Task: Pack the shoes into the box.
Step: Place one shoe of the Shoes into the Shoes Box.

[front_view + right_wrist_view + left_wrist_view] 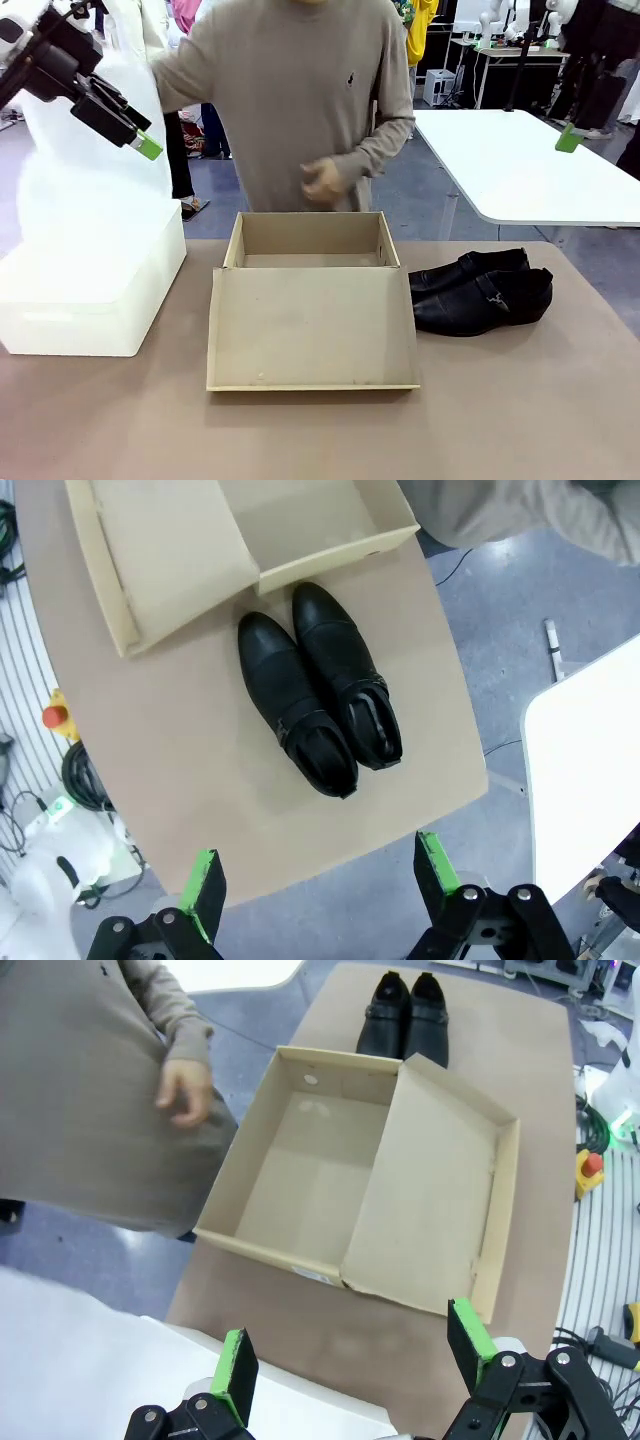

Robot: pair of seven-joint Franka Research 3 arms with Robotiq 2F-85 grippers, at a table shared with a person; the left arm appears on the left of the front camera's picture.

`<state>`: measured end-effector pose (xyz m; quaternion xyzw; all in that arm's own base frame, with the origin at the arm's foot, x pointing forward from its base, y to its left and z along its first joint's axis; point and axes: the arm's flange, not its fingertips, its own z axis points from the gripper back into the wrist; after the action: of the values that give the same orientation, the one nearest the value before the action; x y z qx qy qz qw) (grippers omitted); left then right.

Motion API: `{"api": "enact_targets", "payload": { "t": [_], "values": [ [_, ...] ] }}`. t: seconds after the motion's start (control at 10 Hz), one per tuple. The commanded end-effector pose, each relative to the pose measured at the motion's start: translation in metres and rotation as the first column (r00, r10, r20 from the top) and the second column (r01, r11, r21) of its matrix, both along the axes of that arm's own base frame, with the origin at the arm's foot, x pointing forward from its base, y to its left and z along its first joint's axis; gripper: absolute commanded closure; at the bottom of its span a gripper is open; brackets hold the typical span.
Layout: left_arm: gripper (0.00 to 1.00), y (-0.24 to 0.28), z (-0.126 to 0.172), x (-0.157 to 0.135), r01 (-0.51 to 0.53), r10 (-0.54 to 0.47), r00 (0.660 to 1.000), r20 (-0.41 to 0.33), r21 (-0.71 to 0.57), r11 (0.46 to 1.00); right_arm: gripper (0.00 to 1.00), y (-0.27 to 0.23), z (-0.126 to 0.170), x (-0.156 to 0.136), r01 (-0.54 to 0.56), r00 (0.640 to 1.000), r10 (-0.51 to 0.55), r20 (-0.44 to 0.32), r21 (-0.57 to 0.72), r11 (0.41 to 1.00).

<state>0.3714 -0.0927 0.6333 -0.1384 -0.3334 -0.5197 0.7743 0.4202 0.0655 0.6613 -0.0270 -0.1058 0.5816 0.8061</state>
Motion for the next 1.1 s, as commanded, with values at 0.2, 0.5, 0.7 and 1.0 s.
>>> {"api": "enact_targets", "payload": {
  "t": [0.2, 0.5, 0.7, 1.0],
  "values": [
    [0.0, 0.001, 0.0, 0.0, 0.002, -0.002, 1.0, -0.005, -0.013, 1.0, 0.0, 0.0, -0.004, 0.01, -0.004, 1.0, 0.004, -0.009, -0.012, 1.0],
    [0.0, 0.001, 0.0, 0.0, 0.002, -0.002, 1.0, -0.005, -0.013, 1.0, 0.0, 0.0, -0.004, 0.01, -0.004, 1.0, 0.004, -0.009, -0.012, 1.0],
    [0.0, 0.001, 0.0, 0.0, 0.002, -0.002, 1.0, -0.005, -0.013, 1.0, 0.0, 0.0, -0.004, 0.01, -0.004, 1.0, 0.004, -0.009, -0.012, 1.0],
    [0.0, 0.001, 0.0, 0.0, 0.002, -0.002, 1.0, -0.005, -0.013, 1.0, 0.0, -0.009, -0.02, 0.041, -0.059, 0.998, 0.059, -0.015, -0.009, 0.998]
  ]
}}
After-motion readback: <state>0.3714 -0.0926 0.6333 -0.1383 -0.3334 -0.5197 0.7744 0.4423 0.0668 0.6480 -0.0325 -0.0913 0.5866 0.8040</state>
